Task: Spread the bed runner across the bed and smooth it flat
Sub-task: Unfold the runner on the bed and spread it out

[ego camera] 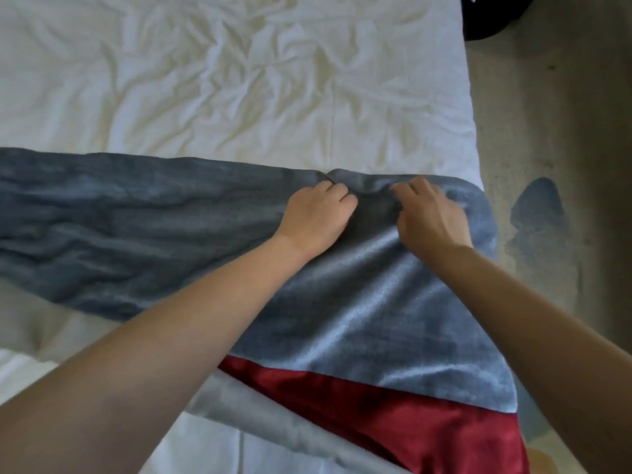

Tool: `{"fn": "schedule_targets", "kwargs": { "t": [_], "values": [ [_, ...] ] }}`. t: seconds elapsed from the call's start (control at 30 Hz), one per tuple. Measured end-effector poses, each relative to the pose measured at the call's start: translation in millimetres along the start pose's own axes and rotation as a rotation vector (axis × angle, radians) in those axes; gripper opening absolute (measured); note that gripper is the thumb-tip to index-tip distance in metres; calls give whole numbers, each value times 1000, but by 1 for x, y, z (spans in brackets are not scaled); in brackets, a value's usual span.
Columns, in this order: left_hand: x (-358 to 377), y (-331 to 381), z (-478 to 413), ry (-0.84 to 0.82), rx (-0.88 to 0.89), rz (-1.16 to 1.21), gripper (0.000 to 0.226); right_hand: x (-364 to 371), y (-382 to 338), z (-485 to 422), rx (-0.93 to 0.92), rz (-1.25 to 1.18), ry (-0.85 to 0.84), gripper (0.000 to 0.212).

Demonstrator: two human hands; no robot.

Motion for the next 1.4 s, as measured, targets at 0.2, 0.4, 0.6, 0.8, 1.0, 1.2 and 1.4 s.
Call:
{"fn": "schedule_targets", "kwargs": {
  "t": [0.2, 0.4, 0.6, 0.8, 1.0, 1.2, 1.4],
  "values": [
    [0, 3, 51, -2, -45, 70, 28, 15, -58, 34, -40, 74, -68, 41],
    [-22, -1, 100, 27, -68, 119, 34, 15, -90, 87, 93, 23, -29, 47],
    [-45, 5, 158, 37, -63, 123, 31, 21, -116, 145, 141, 23, -18, 47],
    [-55, 21, 220, -15, -70, 67, 27, 33, -139, 206, 157, -9, -40, 39],
    [-34, 41, 286, -189, 86, 24, 29, 68, -160, 270, 81, -31, -178, 28],
    [-19, 44, 320, -267, 38, 148, 32, 91, -163, 296, 166, -193, -136, 32],
    [-13, 32, 307, -345, -38, 99, 20, 95, -152, 294, 281, -181, -119, 21]
  ]
}}
Point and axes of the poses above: each hand's wrist, its own z-axis away from the middle knuckle, its own x-axis out of the palm, y = z × x, the point moved 7 cm from there along -z, towards the middle knuckle, and after that the axes turned 10 degrees about -z, right-handed, at the moved point
